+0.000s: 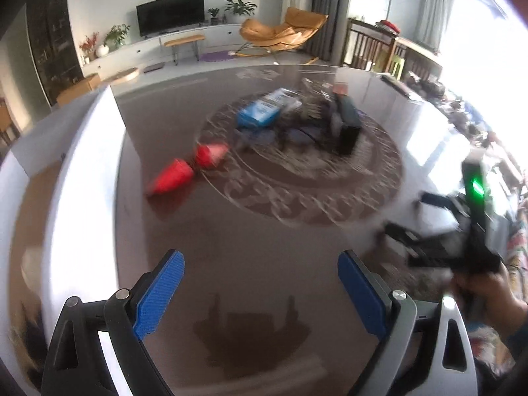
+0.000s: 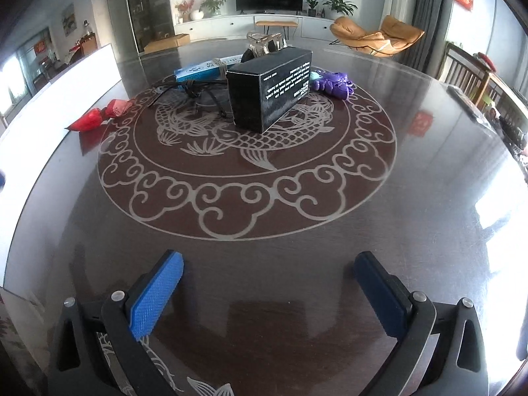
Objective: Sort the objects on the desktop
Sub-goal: 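Grasp the red wrapped package with the left tool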
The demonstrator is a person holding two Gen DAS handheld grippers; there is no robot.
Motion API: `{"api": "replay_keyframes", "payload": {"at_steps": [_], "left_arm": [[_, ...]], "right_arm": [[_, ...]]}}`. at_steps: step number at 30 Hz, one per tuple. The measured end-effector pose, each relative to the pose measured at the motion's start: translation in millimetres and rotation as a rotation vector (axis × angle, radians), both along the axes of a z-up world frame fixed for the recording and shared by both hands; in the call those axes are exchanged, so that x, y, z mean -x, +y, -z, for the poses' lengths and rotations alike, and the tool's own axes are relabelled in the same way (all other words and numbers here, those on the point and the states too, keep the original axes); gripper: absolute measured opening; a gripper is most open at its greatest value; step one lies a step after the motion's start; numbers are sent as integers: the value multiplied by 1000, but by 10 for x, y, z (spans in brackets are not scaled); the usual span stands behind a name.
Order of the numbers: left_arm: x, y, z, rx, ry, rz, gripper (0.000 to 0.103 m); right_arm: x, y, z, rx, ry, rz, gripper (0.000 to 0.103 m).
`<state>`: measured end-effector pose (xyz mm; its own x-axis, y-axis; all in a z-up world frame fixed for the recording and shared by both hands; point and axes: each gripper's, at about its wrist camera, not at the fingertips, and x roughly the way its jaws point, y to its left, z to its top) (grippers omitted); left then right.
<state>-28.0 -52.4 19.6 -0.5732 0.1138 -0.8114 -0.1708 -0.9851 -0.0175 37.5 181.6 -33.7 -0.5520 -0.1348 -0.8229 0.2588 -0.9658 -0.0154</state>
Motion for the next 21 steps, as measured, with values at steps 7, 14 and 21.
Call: {"api": "replay_keyframes", "payload": {"at_steps": [7, 14, 21], "left_arm": [[885, -219, 119, 208, -74, -11, 95], [1300, -240, 370, 355, -84, 2, 95], [1481, -184, 621, 271, -101, -19, 97]], "right_arm": [[-4, 6, 4, 0, 0, 0, 103], [0, -1, 9, -2, 1, 1, 103], [-21, -38, -47, -2, 1, 3, 103]]}}
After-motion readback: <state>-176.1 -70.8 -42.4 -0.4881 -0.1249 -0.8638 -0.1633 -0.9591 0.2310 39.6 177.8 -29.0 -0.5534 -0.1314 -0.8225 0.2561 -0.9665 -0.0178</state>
